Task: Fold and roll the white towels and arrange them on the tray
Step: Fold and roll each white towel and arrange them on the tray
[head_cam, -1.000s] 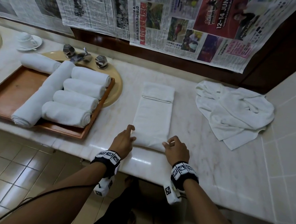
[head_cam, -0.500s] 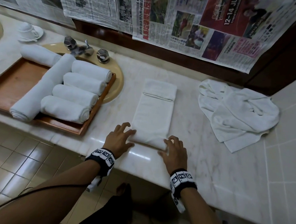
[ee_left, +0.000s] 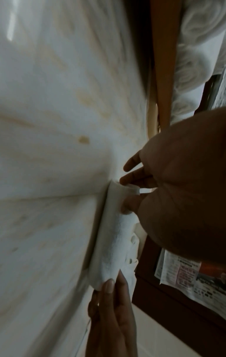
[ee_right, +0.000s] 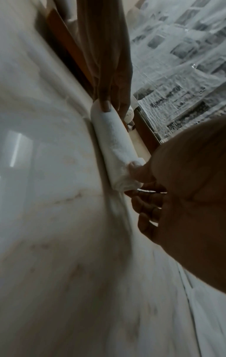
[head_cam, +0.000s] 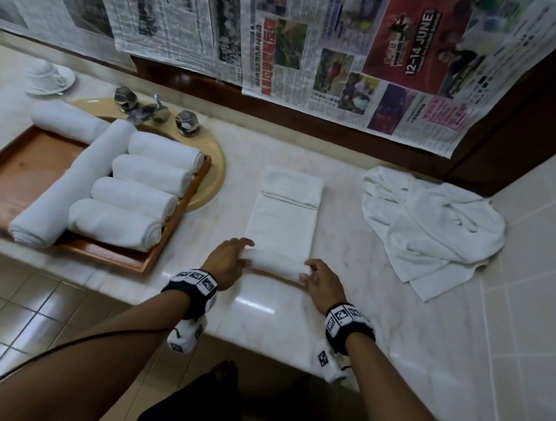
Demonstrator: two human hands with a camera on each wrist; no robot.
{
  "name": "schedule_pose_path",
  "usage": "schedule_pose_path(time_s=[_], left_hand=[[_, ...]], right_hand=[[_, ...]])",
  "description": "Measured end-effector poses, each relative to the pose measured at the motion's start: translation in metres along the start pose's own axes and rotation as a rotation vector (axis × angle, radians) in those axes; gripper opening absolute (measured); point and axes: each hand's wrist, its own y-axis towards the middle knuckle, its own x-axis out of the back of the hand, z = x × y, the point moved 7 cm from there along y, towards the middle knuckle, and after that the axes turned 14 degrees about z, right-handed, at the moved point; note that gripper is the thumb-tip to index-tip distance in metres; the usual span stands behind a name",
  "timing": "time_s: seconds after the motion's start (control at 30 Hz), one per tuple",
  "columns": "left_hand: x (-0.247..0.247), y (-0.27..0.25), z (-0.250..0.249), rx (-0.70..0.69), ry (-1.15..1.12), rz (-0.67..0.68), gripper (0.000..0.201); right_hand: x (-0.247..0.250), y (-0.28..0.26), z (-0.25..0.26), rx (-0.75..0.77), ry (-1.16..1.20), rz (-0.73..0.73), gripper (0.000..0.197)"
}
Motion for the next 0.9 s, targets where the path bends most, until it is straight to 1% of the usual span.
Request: schedule_pose_path(time_s=[0.1, 0.2, 0.27, 0.33, 0.37, 0.43, 0.47, 0.5, 0.57, 0.6, 0.67, 0.7, 0.73, 0.8, 0.83, 0.9], left_hand=[[0.004, 0.007, 0.000, 0.051, -0.065, -0.019, 0.027], [0.007, 0.015, 0.003, 0.138, -0.119, 0.000, 0.018], [0.010, 0.018, 0.004, 0.169, -0.184, -0.007, 0.020], [0.014, 0.019, 0.005, 0.167, -0.186, -0.040, 0.026], [0.015, 0.019, 0.005, 0.168, -0.146, -0.050, 0.025], [0.019, 0.016, 0.002, 0.143, -0.055, -0.067, 0.012], [0.020, 0.016, -0.001, 0.105, -0.029, -0.078, 0.005], [0.021, 0.016, -0.003, 0.062, -0.020, -0.084, 0.003], [0.022, 0.017, -0.005, -0.003, -0.015, -0.074, 0.008], [0.022, 0.017, -0.004, -0.024, 0.003, -0.052, 0.014], [0.018, 0.015, 0.001, -0.041, 0.117, 0.036, 0.035], [0.018, 0.015, 0.004, -0.050, 0.197, 0.069, 0.045], [0.017, 0.015, 0.006, -0.067, 0.260, 0.089, 0.052], [0.018, 0.017, 0.008, -0.104, 0.314, 0.096, 0.056], [0.018, 0.020, 0.009, -0.114, 0.320, 0.086, 0.056], [0.020, 0.027, 0.009, -0.116, 0.297, 0.070, 0.056]], right_hand=[[-0.001, 0.006, -0.006, -0.061, 0.107, -0.033, 0.031], [-0.002, 0.015, -0.008, -0.135, 0.139, -0.073, 0.028], [0.000, 0.021, -0.007, -0.195, 0.117, -0.099, 0.030], [0.004, 0.025, -0.006, -0.237, 0.095, -0.146, 0.029], [0.006, 0.025, -0.004, -0.229, 0.094, -0.179, 0.026], [0.009, 0.024, 0.003, -0.160, 0.106, -0.240, 0.017], [0.009, 0.024, 0.006, -0.121, 0.116, -0.260, 0.012], [0.010, 0.022, 0.007, -0.085, 0.127, -0.277, 0.007], [0.013, 0.018, 0.009, -0.013, 0.146, -0.310, 0.008], [0.013, 0.015, 0.009, 0.021, 0.160, -0.319, 0.009], [0.012, 0.008, 0.011, 0.084, 0.178, -0.308, 0.011], [0.009, 0.005, 0.011, 0.108, 0.178, -0.290, 0.014], [0.006, 0.002, 0.012, 0.129, 0.172, -0.261, 0.022], [-0.001, 0.002, 0.010, 0.150, 0.107, -0.191, 0.041], [-0.003, 0.003, 0.009, 0.145, 0.056, -0.163, 0.047], [-0.003, 0.008, 0.008, 0.107, -0.006, -0.157, 0.050]])
